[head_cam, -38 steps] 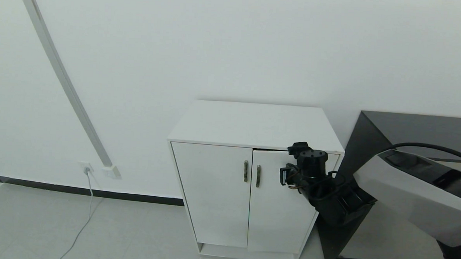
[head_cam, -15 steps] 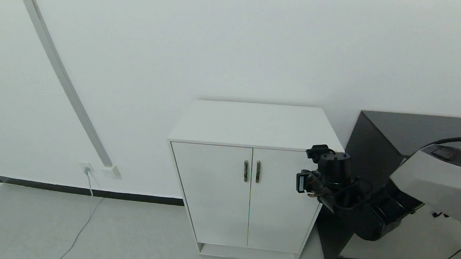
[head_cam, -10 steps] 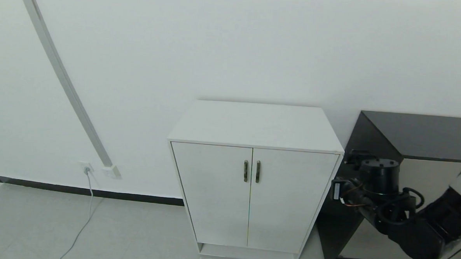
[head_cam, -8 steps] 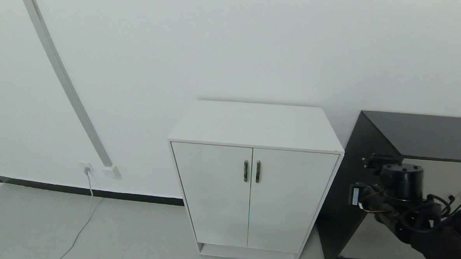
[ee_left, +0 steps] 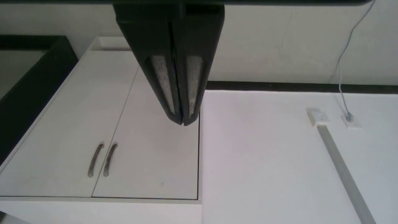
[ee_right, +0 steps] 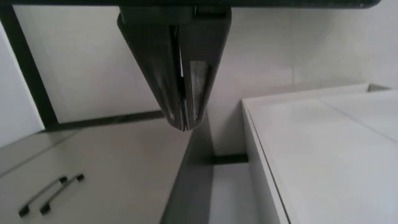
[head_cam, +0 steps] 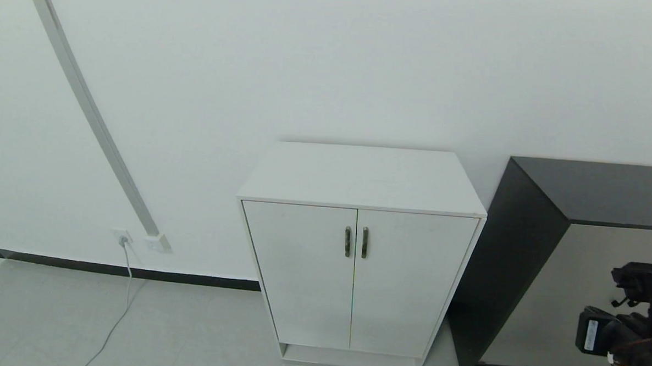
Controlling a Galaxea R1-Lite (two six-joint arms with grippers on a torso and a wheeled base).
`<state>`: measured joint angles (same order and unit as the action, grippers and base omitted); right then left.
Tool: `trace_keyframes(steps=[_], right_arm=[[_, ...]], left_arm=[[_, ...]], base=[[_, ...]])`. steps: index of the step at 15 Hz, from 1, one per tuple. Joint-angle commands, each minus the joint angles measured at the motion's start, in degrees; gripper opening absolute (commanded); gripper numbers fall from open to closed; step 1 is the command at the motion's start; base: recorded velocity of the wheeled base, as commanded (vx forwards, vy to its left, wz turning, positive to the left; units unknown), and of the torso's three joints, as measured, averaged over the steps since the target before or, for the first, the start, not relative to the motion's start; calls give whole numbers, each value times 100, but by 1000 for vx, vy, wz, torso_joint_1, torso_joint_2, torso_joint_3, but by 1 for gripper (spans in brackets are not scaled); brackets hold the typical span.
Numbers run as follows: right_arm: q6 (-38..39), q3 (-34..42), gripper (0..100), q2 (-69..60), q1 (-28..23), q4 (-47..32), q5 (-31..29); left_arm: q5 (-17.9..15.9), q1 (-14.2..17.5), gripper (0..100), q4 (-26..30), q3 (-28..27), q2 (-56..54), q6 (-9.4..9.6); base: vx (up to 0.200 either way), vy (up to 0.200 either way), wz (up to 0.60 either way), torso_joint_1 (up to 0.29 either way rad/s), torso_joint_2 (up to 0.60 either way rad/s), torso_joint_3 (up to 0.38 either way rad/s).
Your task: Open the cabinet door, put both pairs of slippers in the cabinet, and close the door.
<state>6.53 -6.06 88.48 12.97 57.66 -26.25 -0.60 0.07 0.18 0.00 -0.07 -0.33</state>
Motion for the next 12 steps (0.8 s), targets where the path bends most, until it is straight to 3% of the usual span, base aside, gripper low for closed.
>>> trace_keyframes(steps=[1, 10, 12], right_arm=[[6, 606, 0, -876, 12, -80, -3], [-258, 606, 0, -4348, -5, -3411, 999], [-275, 606, 0, -5051, 4, -4167, 1535]], left_arm=[[-2, 1, 0, -1, 0, 7, -2], [-2, 1, 0, -1, 0, 7, -2], [-2, 1, 0, -1, 0, 7, -2]], base=[[0, 0, 0, 0, 0, 0], [0, 0, 0, 0, 0, 0], [0, 0, 0, 0, 0, 0]])
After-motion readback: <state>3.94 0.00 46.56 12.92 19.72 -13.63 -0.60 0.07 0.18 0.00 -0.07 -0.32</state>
